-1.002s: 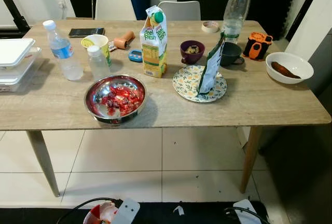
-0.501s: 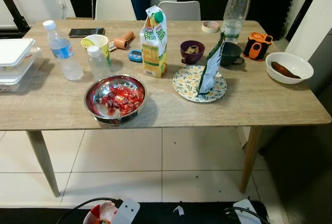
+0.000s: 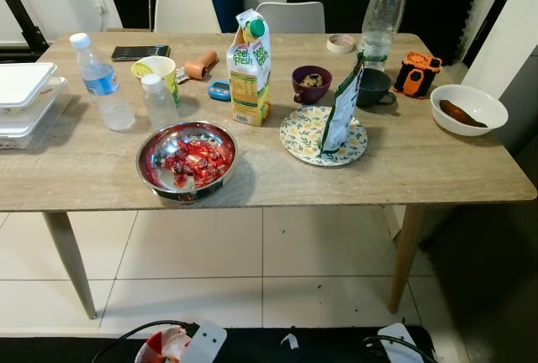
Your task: Restocking fridge
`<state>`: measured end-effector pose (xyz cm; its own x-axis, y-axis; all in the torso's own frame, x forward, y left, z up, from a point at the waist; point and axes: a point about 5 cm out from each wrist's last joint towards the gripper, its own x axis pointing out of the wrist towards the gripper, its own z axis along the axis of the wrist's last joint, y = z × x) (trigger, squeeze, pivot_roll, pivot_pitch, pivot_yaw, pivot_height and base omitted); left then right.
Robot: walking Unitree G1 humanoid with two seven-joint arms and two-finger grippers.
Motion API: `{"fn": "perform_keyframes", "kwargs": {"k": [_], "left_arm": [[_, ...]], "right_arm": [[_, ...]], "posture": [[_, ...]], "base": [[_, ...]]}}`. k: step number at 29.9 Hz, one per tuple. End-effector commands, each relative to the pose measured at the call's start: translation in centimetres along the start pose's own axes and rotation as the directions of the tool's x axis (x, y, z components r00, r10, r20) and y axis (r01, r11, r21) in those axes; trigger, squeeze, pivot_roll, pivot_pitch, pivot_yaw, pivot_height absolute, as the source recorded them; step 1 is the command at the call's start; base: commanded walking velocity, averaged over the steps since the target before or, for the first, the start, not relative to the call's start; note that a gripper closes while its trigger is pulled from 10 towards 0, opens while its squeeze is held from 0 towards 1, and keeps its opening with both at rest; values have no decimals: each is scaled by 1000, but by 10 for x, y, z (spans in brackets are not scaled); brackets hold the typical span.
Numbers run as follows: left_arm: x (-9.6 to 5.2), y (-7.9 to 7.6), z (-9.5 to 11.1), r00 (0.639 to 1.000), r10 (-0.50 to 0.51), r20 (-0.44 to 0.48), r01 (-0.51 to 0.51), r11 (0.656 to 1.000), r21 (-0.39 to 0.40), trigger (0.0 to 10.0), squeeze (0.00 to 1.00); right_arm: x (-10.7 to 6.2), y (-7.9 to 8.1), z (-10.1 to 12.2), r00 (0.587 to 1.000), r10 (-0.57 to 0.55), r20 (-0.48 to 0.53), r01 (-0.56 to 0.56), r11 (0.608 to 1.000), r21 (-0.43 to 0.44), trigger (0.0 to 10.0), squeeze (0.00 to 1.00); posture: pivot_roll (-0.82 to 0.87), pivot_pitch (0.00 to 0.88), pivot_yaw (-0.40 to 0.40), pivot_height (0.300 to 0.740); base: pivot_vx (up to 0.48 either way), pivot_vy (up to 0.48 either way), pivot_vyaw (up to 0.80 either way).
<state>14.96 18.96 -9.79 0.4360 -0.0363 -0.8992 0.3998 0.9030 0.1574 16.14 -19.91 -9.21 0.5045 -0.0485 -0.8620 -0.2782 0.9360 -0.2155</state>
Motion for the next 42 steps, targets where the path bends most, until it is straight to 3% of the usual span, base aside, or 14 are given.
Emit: {"fn": "perform_keyframes", "kwargs": {"k": [1,42], "left_arm": [[-2,-15,-21,996,-50,-80,50,999,3,10000,0],[-2,-11,-21,996,-46,-79,47,999,9,10000,0]], "right_arm": [[-2,5,-14,999,15,-50,-15,1000,12,10000,0],[-2,4,-13,999,16,-47,-16,1000,9,10000,0]], "posture": [[-44,110,-12,740],[-43,107,-12,740]], "base": [[0,0,0],[0,0,0]]}}
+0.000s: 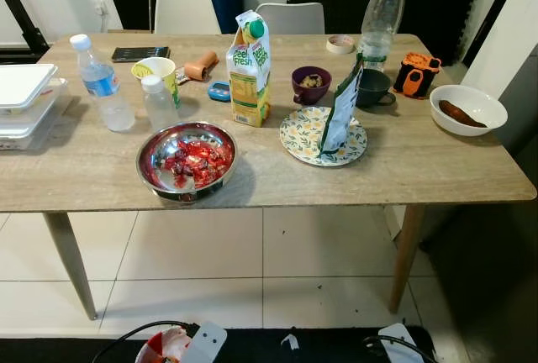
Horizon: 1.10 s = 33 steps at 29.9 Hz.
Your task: Restocking fridge
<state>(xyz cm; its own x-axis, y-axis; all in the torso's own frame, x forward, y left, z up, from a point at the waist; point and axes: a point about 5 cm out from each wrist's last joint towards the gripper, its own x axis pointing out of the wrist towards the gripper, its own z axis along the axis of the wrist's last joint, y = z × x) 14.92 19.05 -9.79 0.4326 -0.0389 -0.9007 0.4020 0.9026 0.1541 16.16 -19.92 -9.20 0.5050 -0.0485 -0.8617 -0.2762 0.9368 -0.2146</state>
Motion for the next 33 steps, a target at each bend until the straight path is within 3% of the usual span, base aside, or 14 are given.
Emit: {"fn": "perform_keyframes", "kwargs": {"k": [1,33], "left_arm": [[-2,-12,-20,996,-42,-76,43,999,9,10000,0],[-2,-13,-19,996,-46,-72,47,999,6,10000,0]], "right_arm": [[-2,4,-14,999,16,-48,-16,1000,6,10000,0],[-2,4,-14,999,14,-50,-13,1000,12,10000,0]], "posture": [[-43,107,-12,740],[-47,109,-9,740]], "base": [[0,0,0],[0,0,0]]}}
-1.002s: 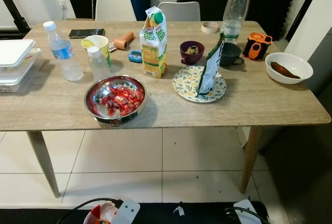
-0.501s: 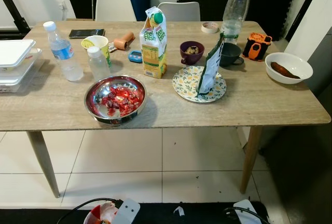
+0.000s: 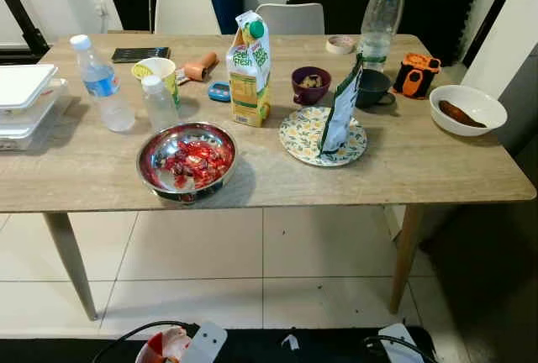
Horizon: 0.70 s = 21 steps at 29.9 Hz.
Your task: Restocking fridge
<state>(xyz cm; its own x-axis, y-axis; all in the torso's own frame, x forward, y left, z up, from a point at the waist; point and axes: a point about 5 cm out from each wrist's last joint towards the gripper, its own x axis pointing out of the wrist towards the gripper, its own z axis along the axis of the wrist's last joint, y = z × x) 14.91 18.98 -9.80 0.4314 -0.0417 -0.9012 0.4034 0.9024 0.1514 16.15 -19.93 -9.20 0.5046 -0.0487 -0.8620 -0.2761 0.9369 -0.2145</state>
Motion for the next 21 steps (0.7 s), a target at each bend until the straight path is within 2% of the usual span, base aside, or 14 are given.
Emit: {"fn": "perform_keyframes", "kwargs": {"k": [1,21], "left_arm": [[-2,-12,-19,996,-43,-72,44,999,6,10000,0],[-2,-12,-19,996,-43,-73,44,999,7,10000,0]], "right_arm": [[-2,4,-14,999,14,-50,-13,1000,12,10000,0],[-2,5,-15,999,12,-51,-12,1000,17,10000,0]], "posture": [[-47,109,-9,740],[-52,111,-3,740]], "base": [[0,0,0],[0,0,0]]}}
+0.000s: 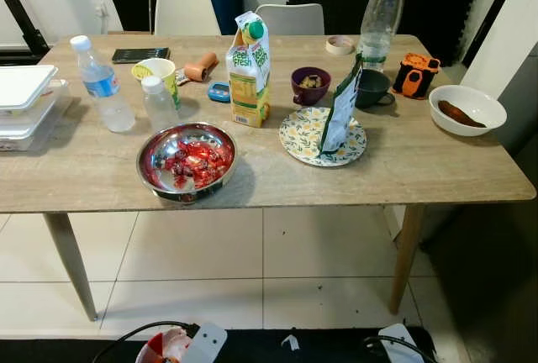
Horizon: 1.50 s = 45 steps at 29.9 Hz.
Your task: Restocking fridge
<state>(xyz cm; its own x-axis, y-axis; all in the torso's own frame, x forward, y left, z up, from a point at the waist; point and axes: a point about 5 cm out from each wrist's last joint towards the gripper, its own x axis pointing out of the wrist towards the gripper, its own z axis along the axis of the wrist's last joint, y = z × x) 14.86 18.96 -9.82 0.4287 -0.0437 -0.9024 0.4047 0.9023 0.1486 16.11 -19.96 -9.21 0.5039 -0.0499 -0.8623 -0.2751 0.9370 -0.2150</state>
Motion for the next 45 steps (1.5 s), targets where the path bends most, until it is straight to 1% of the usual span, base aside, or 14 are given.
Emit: {"fn": "perform_keyframes", "kwargs": {"k": [1,26,45], "left_arm": [[-2,-11,-19,997,-40,-71,40,999,8,10000,0],[-2,-10,-19,997,-39,-73,41,999,17,10000,0],[-2,-9,-19,997,-39,-72,40,999,13,10000,0]], "right_arm": [[-2,5,-14,999,13,-50,-13,1000,17,10000,0],[-2,5,-16,999,13,-53,-12,1000,11,10000,0],[-2,7,-16,998,14,-54,-13,1000,22,10000,0]], "posture": [[-53,111,0,740],[-53,109,1,740],[-53,114,6,740]], "base": [[0,0,0],[0,0,0],[0,0,0]]}}
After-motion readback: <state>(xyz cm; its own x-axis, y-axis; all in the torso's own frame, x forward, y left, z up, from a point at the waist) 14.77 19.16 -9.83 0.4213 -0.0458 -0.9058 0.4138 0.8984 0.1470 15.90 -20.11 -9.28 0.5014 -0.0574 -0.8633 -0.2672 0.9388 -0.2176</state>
